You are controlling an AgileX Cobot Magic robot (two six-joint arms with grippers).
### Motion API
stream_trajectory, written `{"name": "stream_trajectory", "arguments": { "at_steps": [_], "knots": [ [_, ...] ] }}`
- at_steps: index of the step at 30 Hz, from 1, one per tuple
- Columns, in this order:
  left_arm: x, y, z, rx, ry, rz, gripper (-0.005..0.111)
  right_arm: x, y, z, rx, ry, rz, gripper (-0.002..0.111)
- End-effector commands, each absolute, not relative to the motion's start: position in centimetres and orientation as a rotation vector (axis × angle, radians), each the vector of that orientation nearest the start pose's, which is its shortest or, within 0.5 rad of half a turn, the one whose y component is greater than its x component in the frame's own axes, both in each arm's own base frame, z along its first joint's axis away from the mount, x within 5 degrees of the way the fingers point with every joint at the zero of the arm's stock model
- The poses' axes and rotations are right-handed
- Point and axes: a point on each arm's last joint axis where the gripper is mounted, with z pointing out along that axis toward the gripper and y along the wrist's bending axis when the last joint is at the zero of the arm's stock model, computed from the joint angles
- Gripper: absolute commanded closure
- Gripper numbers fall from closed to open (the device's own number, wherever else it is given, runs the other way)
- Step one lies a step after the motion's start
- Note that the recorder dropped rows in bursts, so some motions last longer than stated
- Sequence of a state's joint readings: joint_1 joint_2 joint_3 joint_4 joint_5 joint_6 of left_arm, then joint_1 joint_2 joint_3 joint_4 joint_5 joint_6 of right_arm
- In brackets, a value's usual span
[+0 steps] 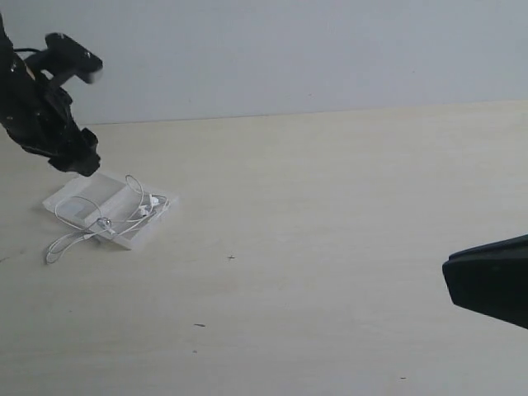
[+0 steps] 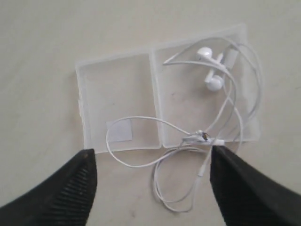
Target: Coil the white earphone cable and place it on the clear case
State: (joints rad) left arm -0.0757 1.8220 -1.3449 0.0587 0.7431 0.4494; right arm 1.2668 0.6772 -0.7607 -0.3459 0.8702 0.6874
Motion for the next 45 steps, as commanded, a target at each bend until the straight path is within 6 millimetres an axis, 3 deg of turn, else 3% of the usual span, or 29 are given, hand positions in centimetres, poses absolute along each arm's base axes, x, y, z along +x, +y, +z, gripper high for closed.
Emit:
{"name": "stream_trajectory", "arguments": {
  "at_steps": [1,3,8,14,21,31,40,45],
  "knots": [
    [36.2,-4.2,28.7,0.532,2.517,-0.099,0.042,5.9,10.4,34.0,-0.782,2.132,0.624,0.108],
    [35.2,-4.8,30.5,0.473,2.475,-0.212,0.046,5.9,10.4,33.9,-0.782,2.136,0.621,0.108],
    [32.0,-5.9,34.5,0.447,2.41,-0.432,0.07,5.9,10.3,33.9,-0.778,2.149,0.618,0.108],
    [27.3,-6.8,36.9,0.519,2.449,-0.635,0.105,5.8,10.4,33.9,-0.777,2.145,0.626,0.108],
    [21.4,-7.0,36.9,0.435,2.355,-0.761,0.107,5.8,10.4,33.9,-0.777,2.145,0.626,0.108],
    [11.3,-6.8,34.1,0.2,2.072,-0.968,0.107,5.8,10.4,33.9,-0.777,2.145,0.626,0.108],
    [4.7,-6.9,32.8,0.327,1.987,-1.027,0.107,5.8,10.4,33.9,-0.777,2.145,0.626,0.108],
    [2.6,-7.1,32.7,0.419,1.977,-1.046,0.107,5.8,10.4,33.9,-0.777,2.145,0.626,0.108]
  ]
}}
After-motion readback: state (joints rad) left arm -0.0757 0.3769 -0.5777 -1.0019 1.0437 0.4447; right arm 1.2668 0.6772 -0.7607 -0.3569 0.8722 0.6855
